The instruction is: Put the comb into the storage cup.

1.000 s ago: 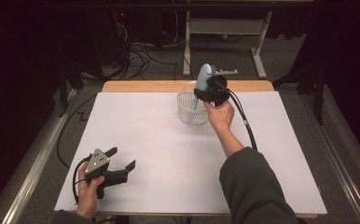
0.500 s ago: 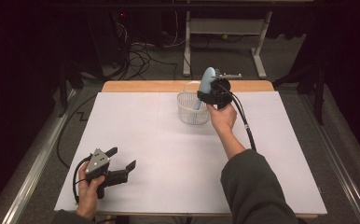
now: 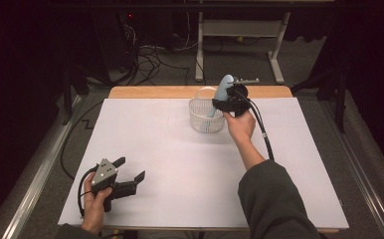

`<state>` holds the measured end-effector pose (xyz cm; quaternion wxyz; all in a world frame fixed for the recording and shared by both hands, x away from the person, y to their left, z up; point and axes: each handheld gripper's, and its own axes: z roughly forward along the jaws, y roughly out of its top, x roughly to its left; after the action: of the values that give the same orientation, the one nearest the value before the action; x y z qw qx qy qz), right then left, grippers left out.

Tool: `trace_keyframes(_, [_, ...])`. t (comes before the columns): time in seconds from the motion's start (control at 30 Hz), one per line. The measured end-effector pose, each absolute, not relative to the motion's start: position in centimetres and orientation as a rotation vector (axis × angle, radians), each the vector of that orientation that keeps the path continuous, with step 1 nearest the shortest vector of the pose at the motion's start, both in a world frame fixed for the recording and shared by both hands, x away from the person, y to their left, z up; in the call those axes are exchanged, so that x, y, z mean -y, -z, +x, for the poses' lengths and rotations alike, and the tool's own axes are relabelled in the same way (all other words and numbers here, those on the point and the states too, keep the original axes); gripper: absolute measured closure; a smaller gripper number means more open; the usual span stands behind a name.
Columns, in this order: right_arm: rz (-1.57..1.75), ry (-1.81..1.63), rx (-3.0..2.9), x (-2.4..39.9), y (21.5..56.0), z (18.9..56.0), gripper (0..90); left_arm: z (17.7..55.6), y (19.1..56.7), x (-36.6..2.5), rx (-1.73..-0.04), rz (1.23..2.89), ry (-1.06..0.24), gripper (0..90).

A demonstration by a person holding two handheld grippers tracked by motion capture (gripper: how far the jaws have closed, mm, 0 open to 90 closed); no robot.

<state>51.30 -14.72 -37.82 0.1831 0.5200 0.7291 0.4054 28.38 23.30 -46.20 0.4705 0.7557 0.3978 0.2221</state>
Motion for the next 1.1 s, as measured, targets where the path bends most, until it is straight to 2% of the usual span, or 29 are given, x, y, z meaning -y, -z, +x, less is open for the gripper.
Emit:
trace_keyframes(0.43, [1.483, -1.076, -2.079, 15.9, 37.7, 51.6, 39.3, 28.4, 46.2, -23.3, -0.976, 1.854, -0.547, 14.5])
trace_keyframes(1.1, [1.474, -1.075, -2.111, 16.7, 37.7, 51.5, 34.4, 28.4, 46.2, -23.3, -0.976, 1.85, -0.55, 14.5])
